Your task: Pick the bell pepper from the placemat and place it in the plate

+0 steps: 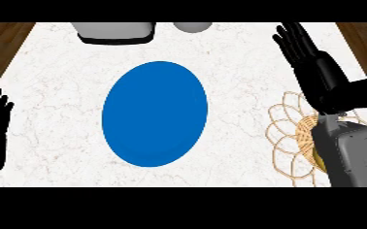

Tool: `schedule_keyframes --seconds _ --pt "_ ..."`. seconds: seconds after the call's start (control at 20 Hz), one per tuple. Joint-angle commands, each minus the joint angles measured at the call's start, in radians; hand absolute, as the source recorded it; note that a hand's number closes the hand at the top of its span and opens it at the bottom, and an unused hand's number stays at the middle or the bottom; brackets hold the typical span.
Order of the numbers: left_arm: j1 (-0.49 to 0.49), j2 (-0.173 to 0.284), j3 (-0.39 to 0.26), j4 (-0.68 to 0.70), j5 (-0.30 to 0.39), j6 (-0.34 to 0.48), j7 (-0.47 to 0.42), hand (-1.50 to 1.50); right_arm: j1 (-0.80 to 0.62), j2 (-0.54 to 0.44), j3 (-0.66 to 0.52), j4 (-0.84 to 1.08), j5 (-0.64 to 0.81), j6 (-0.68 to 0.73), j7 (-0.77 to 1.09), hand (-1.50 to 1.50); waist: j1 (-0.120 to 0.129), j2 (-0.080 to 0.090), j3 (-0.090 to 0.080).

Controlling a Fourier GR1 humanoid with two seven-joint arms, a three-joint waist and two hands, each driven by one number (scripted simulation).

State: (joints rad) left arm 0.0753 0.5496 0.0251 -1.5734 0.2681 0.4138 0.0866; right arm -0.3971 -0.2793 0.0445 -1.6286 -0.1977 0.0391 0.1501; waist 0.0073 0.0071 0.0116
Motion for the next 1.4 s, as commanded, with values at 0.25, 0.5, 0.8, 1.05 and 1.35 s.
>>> schedule_keyframes --seconds 0.25,0.5,0.8,1.05,1.35 --pt "-0.212 0.042 -0.095 -0.128 0.013 -0.196 -0.064 0.0 0.081 -0.023 0.295 -0.062 -0.08 0.456 -0.166 1.5 -0.031 -0.008 -0.008" --pt "-0.249 0.01 -0.122 -0.117 0.028 -0.203 -0.028 0.0 0.249 -0.266 0.265 -0.032 0.441 0.21 -0.339 1.5 -0.077 -0.005 -0.006" --pt "-0.24 -0.023 -0.16 -0.081 0.01 -0.241 -0.064 0.0 0.476 -0.191 0.112 0.152 0.231 0.173 -0.807 -1.5 -0.036 -0.004 -0.008" --pt "-0.365 -0.076 -0.171 -0.006 -0.023 -0.257 -0.015 0.0 0.4 -0.235 -0.009 0.162 0.205 0.213 -0.849 -1.5 -0.019 -0.006 -0.011" --pt "-0.282 -0.066 -0.141 -0.05 -0.006 -0.273 -0.049 0.0 0.453 -0.46 -0.096 -0.003 0.341 0.186 -0.667 -1.5 -0.016 -0.012 -0.014"
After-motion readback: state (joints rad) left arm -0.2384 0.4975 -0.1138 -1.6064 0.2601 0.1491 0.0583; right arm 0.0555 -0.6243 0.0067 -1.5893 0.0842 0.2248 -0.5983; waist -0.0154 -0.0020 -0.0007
